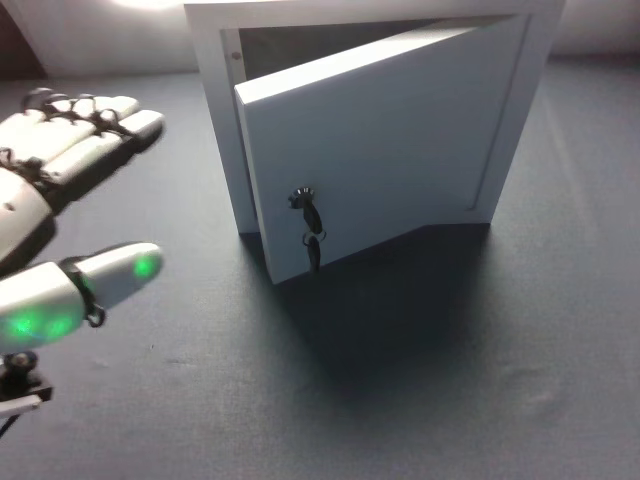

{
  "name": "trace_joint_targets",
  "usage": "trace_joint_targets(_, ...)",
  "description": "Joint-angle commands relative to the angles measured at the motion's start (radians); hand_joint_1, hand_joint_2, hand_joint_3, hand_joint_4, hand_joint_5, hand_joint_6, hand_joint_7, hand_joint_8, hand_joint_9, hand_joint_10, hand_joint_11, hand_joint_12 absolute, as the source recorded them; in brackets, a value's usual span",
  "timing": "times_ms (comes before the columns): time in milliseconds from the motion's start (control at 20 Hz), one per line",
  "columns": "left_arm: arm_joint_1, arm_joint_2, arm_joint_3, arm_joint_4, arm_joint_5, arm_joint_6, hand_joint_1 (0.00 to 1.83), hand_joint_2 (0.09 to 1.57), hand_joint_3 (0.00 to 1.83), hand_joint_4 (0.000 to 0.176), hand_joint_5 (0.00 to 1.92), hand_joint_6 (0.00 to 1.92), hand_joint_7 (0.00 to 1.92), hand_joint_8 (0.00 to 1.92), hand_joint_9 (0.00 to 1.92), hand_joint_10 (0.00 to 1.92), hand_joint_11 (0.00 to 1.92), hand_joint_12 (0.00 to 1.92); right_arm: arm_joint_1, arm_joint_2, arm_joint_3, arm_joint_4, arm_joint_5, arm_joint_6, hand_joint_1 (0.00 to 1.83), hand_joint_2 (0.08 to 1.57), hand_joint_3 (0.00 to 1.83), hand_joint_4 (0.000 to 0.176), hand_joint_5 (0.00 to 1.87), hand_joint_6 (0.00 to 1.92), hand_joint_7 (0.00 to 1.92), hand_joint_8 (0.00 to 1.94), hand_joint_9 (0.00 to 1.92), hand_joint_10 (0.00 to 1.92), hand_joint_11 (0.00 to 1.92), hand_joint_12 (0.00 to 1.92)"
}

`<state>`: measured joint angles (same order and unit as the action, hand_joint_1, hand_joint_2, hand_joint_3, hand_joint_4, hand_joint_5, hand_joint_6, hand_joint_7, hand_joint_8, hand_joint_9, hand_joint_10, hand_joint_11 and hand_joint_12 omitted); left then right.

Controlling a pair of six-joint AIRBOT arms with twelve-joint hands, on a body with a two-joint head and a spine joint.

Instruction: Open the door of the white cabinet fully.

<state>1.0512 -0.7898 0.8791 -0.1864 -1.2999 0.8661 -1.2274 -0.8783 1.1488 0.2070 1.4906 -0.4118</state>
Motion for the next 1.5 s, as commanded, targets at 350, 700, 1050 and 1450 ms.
trace_joint_targets(350,-0.123,-0.057,0.050,0.100,-0.012,-0.029,0.00,1.37,0.00,0.000,0.14,0.00,0.14,0.00,0.15,0.00,0.00,0.43,0.005,-0.006,0.013,0.026,0.117,0.015,0.86,1.34,0.00,0.000,0.34,0.00,0.34,0.00,0.27,0.00,0.19,0.07)
trace_joint_targets(700,-0.161,-0.083,0.075,0.111,0.009,-0.036,0.00,1.36,0.00,0.000,0.14,0.00,0.15,0.00,0.16,0.00,0.00,0.39,0.005,-0.012,0.019,0.026,0.113,0.017,0.83,1.35,0.00,0.000,0.34,0.00,0.34,0.00,0.29,0.00,0.22,0.06)
trace_joint_targets(1050,-0.201,-0.103,0.090,0.133,0.035,-0.036,0.00,1.37,0.00,0.000,0.08,0.00,0.09,0.00,0.12,0.00,0.00,0.41,0.005,-0.014,0.022,0.025,0.112,0.022,0.87,1.35,0.00,0.000,0.36,0.00,0.36,0.00,0.30,0.00,0.23,0.04)
trace_joint_targets(1450,-0.212,-0.111,0.078,0.183,0.039,-0.053,0.00,1.38,0.00,0.000,0.12,0.00,0.14,0.00,0.17,0.00,0.00,0.69,0.005,-0.015,0.022,0.025,0.112,0.028,0.88,1.35,0.00,0.000,0.35,0.00,0.36,0.00,0.30,0.00,0.23,0.03)
